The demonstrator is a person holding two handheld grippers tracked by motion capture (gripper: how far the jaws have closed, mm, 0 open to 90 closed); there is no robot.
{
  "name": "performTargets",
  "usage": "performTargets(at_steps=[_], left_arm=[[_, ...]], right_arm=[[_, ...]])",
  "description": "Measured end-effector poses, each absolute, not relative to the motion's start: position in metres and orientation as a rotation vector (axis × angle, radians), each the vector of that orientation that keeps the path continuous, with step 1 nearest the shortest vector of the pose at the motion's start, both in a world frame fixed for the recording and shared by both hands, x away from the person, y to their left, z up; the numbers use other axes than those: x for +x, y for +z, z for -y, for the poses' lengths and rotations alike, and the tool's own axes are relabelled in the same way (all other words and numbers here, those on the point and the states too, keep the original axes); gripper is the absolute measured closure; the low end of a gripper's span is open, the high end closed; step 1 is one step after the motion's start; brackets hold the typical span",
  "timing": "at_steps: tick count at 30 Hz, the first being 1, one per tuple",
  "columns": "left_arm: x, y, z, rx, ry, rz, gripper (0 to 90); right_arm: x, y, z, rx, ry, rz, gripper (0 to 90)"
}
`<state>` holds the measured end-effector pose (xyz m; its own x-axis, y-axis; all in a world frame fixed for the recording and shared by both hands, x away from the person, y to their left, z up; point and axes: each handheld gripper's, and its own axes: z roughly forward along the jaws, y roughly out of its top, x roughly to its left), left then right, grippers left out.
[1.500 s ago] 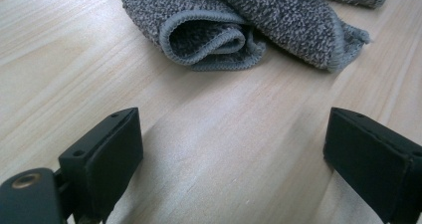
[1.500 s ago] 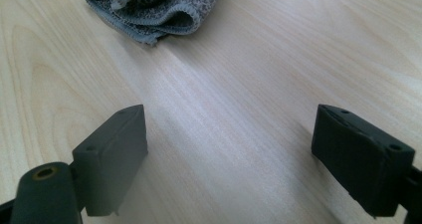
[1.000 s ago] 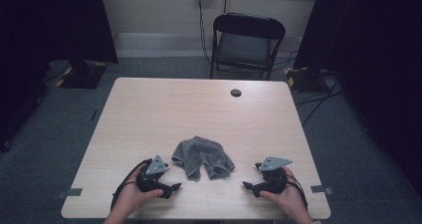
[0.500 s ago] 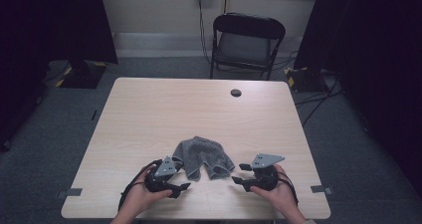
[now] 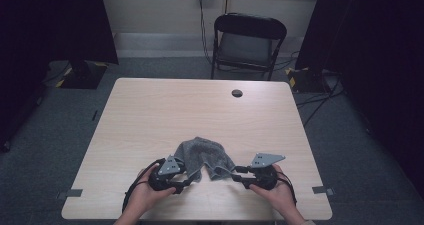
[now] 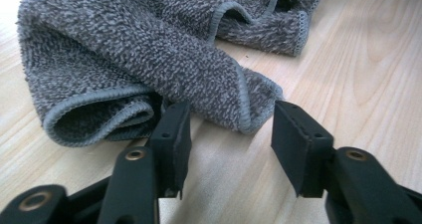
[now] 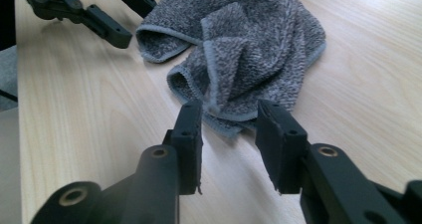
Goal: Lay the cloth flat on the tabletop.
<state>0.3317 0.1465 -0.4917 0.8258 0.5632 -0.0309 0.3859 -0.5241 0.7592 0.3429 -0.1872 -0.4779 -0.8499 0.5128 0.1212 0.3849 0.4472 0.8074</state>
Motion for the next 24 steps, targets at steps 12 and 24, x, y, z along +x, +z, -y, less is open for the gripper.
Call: performTargets(at_steps=[12,24], left_arm=[[0.3354,-0.4930,-0.1487,2.186,0.245,-0.721,65.3],[0.3382,-0.4916,-0.1505,2.163,0.223,-0.750,77.6]], right_arm=[[0.3443,-0.4795,0.1792,0.770,1.359,-2.583,79.9],[0.3450,-0.4789,0.1823,0.792,1.375,-2.561,86.1]])
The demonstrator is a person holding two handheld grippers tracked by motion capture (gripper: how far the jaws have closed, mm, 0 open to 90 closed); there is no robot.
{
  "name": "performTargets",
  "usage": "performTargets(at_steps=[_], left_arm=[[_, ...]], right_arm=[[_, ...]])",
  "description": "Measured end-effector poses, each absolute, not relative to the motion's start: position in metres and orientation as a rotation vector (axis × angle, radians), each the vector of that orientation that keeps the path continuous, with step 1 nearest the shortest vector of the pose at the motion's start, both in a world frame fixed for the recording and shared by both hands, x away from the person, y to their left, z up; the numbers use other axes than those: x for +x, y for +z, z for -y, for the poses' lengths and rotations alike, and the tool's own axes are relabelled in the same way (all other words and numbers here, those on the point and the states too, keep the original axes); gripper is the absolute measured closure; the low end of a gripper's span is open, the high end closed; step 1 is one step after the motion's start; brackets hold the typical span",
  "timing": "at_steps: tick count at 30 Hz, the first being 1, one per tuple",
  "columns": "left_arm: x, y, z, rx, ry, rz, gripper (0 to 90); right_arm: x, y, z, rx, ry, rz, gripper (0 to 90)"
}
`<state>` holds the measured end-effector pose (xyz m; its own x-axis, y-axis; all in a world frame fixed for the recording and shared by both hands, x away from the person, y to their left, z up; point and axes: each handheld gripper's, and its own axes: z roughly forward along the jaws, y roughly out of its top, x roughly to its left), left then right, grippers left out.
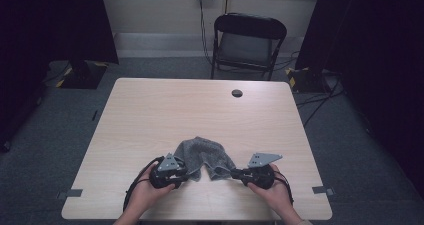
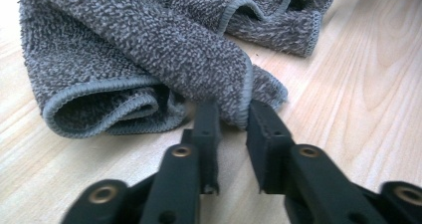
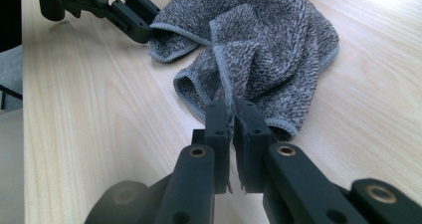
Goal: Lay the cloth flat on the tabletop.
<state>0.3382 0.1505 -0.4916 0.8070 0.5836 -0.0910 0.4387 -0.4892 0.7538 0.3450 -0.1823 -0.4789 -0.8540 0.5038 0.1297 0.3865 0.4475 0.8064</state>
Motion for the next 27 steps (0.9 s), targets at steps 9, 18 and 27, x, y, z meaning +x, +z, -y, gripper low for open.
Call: performTargets(at_steps=[9,18,27], left_arm=[[0.339,-0.484,-0.154,2.135,0.210,-0.763,84.7],[0.338,-0.470,-0.158,2.122,0.225,-0.744,85.6],[0.340,-0.463,-0.165,2.107,0.238,-0.760,86.0]], right_arm=[[0.345,-0.477,0.186,0.814,1.399,-2.558,88.3],[0.345,-0.473,0.187,0.817,1.417,-2.542,89.1],[0.346,-0.471,0.192,0.846,1.433,-2.513,89.4]])
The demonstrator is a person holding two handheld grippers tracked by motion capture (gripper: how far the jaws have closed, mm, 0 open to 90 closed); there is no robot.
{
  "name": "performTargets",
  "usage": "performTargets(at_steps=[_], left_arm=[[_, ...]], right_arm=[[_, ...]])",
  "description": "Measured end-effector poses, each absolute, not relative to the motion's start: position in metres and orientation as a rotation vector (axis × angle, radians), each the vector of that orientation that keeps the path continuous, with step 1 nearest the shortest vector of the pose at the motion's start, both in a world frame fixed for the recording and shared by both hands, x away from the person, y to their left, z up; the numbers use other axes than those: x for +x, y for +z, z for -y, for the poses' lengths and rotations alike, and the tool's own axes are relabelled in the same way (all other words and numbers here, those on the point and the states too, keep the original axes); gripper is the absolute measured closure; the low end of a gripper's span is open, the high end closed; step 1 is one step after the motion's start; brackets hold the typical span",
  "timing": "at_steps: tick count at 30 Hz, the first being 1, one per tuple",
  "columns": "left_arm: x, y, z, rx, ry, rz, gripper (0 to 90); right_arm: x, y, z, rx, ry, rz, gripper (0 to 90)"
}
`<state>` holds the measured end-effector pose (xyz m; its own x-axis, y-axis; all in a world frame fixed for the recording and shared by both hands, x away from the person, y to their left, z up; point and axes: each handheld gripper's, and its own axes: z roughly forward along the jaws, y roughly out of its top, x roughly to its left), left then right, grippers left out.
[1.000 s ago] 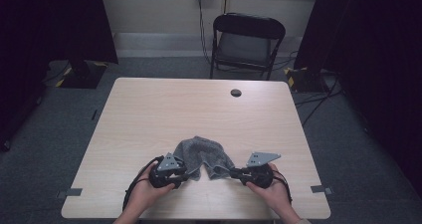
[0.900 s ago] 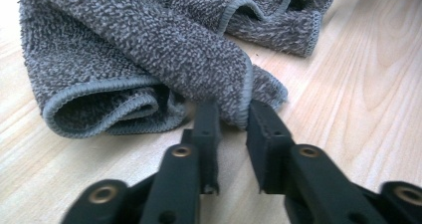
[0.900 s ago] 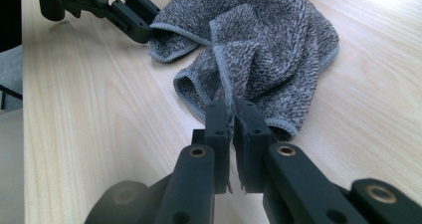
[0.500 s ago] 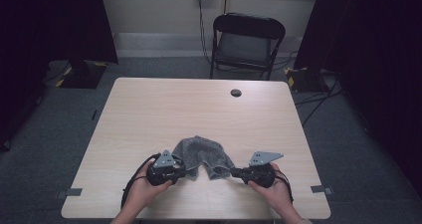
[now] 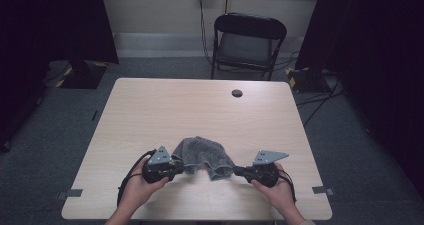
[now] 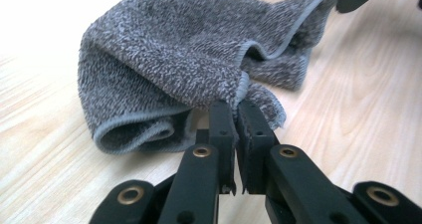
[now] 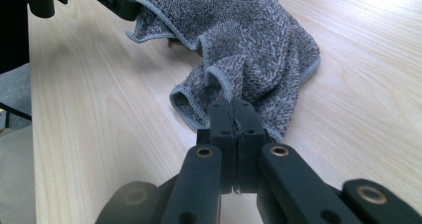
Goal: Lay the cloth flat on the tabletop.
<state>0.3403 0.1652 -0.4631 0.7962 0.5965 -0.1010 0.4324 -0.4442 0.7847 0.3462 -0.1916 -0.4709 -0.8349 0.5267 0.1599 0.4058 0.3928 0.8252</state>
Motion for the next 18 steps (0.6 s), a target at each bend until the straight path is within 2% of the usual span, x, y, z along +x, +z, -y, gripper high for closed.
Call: performTargets(at_steps=[9,12,14,16,18], left_arm=[[0.353,-0.466,-0.174,2.079,0.256,-0.798,83.4],[0.350,-0.469,-0.171,2.083,0.247,-0.804,71.9],[0.348,-0.470,-0.170,2.079,0.233,-0.818,67.5],[0.345,-0.471,-0.169,2.073,0.231,-0.820,57.2],[0.341,-0.469,-0.167,2.088,0.259,-0.796,53.2]], right_arm=[[0.346,-0.474,0.189,0.847,1.428,-2.530,89.5],[0.345,-0.474,0.187,0.843,1.423,-2.538,89.5],[0.345,-0.474,0.186,0.841,1.425,-2.537,89.5],[0.345,-0.474,0.187,0.843,1.429,-2.536,89.5],[0.344,-0.474,0.187,0.845,1.433,-2.535,89.4]])
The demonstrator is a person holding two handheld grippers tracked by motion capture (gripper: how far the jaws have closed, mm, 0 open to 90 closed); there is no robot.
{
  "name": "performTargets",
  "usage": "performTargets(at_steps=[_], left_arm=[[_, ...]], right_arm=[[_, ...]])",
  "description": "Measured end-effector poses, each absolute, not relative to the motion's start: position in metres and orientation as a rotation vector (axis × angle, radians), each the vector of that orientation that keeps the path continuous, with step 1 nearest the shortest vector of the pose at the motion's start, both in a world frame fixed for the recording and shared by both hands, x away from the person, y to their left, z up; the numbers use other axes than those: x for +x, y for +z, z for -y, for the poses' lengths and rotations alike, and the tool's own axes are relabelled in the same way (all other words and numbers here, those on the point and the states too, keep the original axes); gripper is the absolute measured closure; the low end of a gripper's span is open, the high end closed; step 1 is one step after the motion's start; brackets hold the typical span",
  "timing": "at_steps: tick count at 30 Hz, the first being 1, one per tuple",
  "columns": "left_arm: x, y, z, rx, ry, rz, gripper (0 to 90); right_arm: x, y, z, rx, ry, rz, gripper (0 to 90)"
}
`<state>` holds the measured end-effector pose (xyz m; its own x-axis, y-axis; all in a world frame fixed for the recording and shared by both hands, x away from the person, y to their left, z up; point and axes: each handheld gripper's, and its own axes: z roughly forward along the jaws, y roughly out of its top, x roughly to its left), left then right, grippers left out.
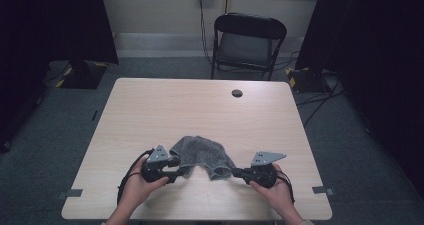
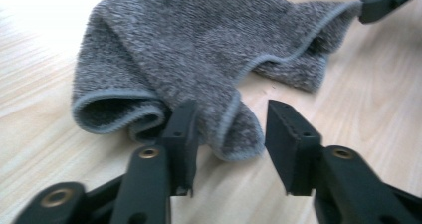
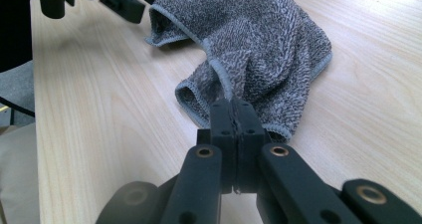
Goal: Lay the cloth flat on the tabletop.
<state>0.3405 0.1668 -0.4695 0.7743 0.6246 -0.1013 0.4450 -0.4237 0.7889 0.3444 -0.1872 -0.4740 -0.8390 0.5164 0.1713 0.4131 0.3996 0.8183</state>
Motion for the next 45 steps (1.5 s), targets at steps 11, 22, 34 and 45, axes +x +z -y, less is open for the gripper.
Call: performTargets(at_steps=[11,22,34,45], left_arm=[[0.339,-0.488,-0.162,2.125,0.251,-0.844,49.5],[0.343,-0.488,-0.157,2.113,0.198,-0.817,82.0],[0.343,-0.472,-0.164,2.085,0.183,-0.782,88.7],[0.338,-0.442,-0.169,2.081,0.208,-0.726,88.7]], right_arm=[[0.344,-0.475,0.186,0.846,1.437,-2.539,89.5],[0.344,-0.476,0.187,0.848,1.442,-2.533,89.4],[0.345,-0.473,0.190,0.861,1.458,-2.509,89.5],[0.348,-0.458,0.200,0.875,1.475,-2.493,89.5]])
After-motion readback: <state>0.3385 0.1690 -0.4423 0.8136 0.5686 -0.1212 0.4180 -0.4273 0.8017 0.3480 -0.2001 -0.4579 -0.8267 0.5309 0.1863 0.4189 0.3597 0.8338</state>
